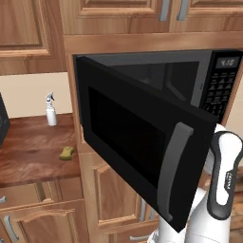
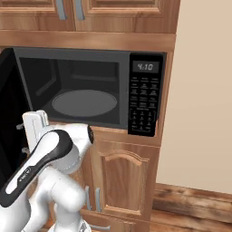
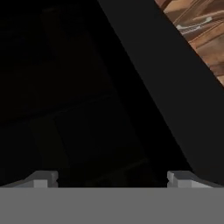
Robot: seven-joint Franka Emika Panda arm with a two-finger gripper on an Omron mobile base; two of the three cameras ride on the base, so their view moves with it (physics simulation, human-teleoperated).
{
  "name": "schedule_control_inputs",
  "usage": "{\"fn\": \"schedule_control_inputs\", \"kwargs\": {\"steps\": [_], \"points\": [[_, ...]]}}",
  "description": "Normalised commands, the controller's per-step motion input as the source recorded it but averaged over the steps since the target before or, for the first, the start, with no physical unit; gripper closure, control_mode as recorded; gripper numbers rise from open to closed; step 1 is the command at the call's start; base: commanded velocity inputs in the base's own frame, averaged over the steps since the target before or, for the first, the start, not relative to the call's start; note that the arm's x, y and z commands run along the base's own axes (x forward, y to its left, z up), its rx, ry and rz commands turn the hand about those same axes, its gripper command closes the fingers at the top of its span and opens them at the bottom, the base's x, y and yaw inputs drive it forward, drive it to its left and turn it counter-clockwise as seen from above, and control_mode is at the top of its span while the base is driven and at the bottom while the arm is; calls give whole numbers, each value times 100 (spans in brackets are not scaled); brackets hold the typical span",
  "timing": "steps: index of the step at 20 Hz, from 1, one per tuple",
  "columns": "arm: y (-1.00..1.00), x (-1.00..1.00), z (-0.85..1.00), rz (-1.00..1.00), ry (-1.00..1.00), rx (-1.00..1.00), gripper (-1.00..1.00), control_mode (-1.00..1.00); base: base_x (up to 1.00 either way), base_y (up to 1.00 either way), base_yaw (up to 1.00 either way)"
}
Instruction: Place the sponge inside the microwave to prepare for sanitizing.
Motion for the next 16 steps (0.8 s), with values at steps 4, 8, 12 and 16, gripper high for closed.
{"fn": "schedule_control_inputs", "kwargs": {"steps": [4,8,12,16], "points": [[100,0,-4,19,24,0,-100,-100,0,0,0],[100,0,-39,0,17,10,-100,-100,0,0,0],[96,-2,-44,-4,12,14,-100,-100,0,0,0],[83,0,-51,-13,4,13,-100,-100,0,0,0]]}}
